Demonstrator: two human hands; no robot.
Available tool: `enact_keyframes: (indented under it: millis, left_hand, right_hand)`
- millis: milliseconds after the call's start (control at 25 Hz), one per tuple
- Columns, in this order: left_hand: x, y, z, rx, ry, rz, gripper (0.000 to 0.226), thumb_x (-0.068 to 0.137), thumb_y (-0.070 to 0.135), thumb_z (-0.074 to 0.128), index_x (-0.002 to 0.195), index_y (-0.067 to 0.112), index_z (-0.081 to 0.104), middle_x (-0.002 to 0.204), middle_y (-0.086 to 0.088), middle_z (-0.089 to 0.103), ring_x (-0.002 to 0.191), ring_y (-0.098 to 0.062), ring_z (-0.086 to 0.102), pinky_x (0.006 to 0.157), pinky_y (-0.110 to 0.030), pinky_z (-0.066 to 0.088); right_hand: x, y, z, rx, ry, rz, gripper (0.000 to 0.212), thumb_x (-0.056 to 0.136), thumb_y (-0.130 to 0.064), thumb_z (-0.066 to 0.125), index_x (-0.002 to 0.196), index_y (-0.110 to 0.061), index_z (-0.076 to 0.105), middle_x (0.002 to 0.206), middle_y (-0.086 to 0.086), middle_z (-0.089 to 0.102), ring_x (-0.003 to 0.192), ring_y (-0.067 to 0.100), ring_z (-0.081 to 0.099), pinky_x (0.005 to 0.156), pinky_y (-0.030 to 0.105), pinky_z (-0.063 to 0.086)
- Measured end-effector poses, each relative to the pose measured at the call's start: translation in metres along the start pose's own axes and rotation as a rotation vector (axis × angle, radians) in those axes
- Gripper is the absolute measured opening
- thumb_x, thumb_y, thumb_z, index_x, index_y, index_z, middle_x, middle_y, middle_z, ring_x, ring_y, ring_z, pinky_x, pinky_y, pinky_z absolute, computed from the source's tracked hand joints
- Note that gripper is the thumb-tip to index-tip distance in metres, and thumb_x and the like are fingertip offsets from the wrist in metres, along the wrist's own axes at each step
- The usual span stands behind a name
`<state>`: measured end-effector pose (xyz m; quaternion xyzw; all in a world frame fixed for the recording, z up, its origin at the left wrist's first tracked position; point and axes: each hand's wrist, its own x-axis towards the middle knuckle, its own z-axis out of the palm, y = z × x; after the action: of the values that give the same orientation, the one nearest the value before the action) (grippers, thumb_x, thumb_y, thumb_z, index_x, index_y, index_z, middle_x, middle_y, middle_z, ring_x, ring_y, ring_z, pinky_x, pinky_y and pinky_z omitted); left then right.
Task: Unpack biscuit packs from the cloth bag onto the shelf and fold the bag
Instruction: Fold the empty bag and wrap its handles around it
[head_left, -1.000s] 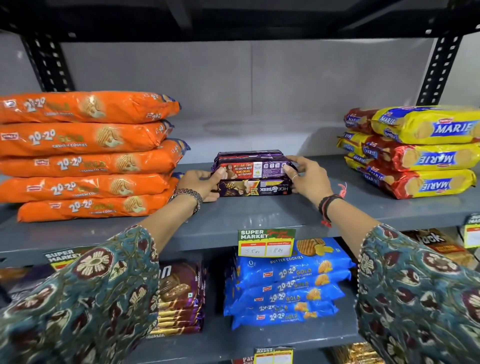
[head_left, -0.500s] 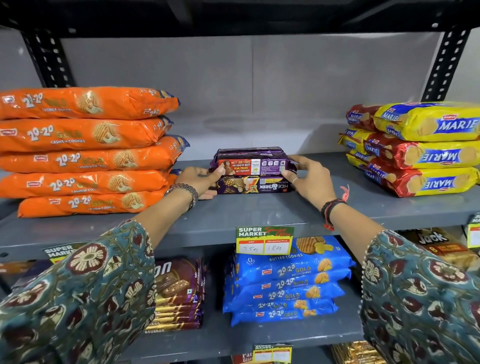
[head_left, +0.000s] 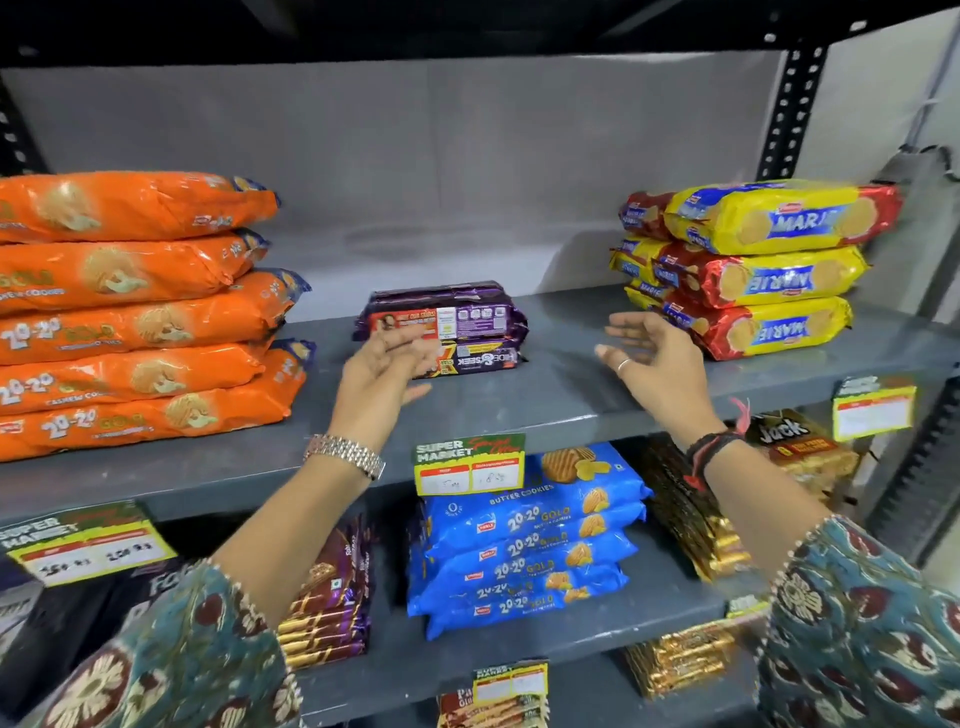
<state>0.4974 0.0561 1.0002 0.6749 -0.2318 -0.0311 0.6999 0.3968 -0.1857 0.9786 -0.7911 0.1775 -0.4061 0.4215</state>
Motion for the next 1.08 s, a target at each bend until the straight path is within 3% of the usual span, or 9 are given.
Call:
enact_keyframes:
  millis: [120, 280, 400, 480, 720, 840, 920, 1080]
  left_hand:
    - [-0.017, -0.007, 0.053, -0.072, -0.195, 0.010, 0.017, 0.095, 0.012, 0.047, 0.099, 0.024, 0.059, 0.097, 0.005, 0.068, 0.094, -0.011, 0.064, 0.083, -0.028, 0.053]
    - [-0.032, -0.013, 0.149, -0.107, -0.435, 0.049, 0.021, 0.094, 0.011, 0.047, 0.093, 0.028, 0.059, 0.088, 0.015, 0.070, 0.086, 0.000, 0.064, 0.078, -0.019, 0.051]
    - [-0.060, -0.028, 0.223, -0.151, -0.637, -0.020, 0.022, 0.094, 0.009, 0.047, 0.093, 0.027, 0.059, 0.090, 0.012, 0.069, 0.085, -0.002, 0.062, 0.075, -0.017, 0.051]
    - [-0.094, -0.046, 0.281, -0.162, -0.801, -0.103, 0.022, 0.094, 0.008, 0.046, 0.092, 0.025, 0.059, 0.078, 0.015, 0.073, 0.076, 0.003, 0.063, 0.069, -0.016, 0.051]
    - [-0.283, -0.077, 0.431, -0.050, -1.328, -0.336, 0.027, 0.094, 0.003, 0.043, 0.085, 0.024, 0.057, 0.070, 0.012, 0.070, 0.065, -0.002, 0.061, 0.061, -0.019, 0.044]
    - [-0.412, -0.068, 0.478, 0.049, -1.613, -0.397, 0.025, 0.095, 0.007, 0.043, 0.083, 0.024, 0.056, 0.059, 0.016, 0.069, 0.064, -0.003, 0.058, 0.060, -0.020, 0.042]
    - [-0.495, -0.060, 0.495, 0.113, -1.779, -0.417, 0.021, 0.094, 0.010, 0.045, 0.084, 0.025, 0.055, 0.073, 0.012, 0.067, 0.071, -0.009, 0.056, 0.064, -0.023, 0.042]
    - [-0.640, -0.066, 0.530, 0.261, -1.984, -0.491, 0.016, 0.093, 0.014, 0.048, 0.087, 0.025, 0.057, 0.086, 0.005, 0.063, 0.075, -0.011, 0.057, 0.066, -0.024, 0.043]
  right_hand:
    - [-0.035, 0.025, -0.048, 0.005, 0.171, 0.002, 0.023, 0.084, -0.014, 0.068, 0.106, -0.020, 0.064, 0.099, -0.009, 0.068, 0.097, 0.009, 0.062, 0.084, 0.033, 0.053]
    - [-0.091, 0.076, -0.131, -0.039, 0.403, 0.132, 0.017, 0.083, -0.011, 0.065, 0.094, -0.024, 0.064, 0.088, -0.010, 0.068, 0.081, 0.008, 0.062, 0.077, 0.035, 0.054]
    - [-0.144, 0.100, -0.196, -0.149, 0.534, 0.259, 0.022, 0.082, -0.007, 0.063, 0.089, -0.029, 0.064, 0.086, -0.016, 0.069, 0.075, 0.003, 0.062, 0.069, 0.020, 0.048]
    - [-0.190, 0.113, -0.244, -0.205, 0.644, 0.357, 0.024, 0.083, -0.007, 0.064, 0.088, -0.031, 0.063, 0.087, -0.018, 0.068, 0.073, 0.000, 0.061, 0.066, 0.017, 0.046]
    - [-0.361, 0.119, -0.376, -0.374, 0.919, 0.607, 0.020, 0.083, -0.007, 0.063, 0.087, -0.026, 0.065, 0.085, -0.013, 0.068, 0.068, -0.009, 0.058, 0.062, 0.010, 0.046]
    - [-0.463, 0.108, -0.436, -0.419, 1.052, 0.732, 0.020, 0.082, -0.007, 0.062, 0.088, -0.026, 0.064, 0.087, -0.011, 0.069, 0.073, 0.001, 0.062, 0.068, 0.021, 0.049]
    - [-0.534, 0.101, -0.469, -0.450, 1.129, 0.821, 0.021, 0.081, -0.005, 0.061, 0.089, -0.025, 0.065, 0.087, -0.009, 0.069, 0.075, 0.006, 0.063, 0.068, 0.022, 0.049]
    - [-0.666, 0.094, -0.515, -0.439, 1.298, 0.998, 0.018, 0.082, -0.004, 0.062, 0.096, -0.012, 0.068, 0.086, -0.004, 0.068, 0.077, 0.008, 0.062, 0.063, 0.002, 0.043]
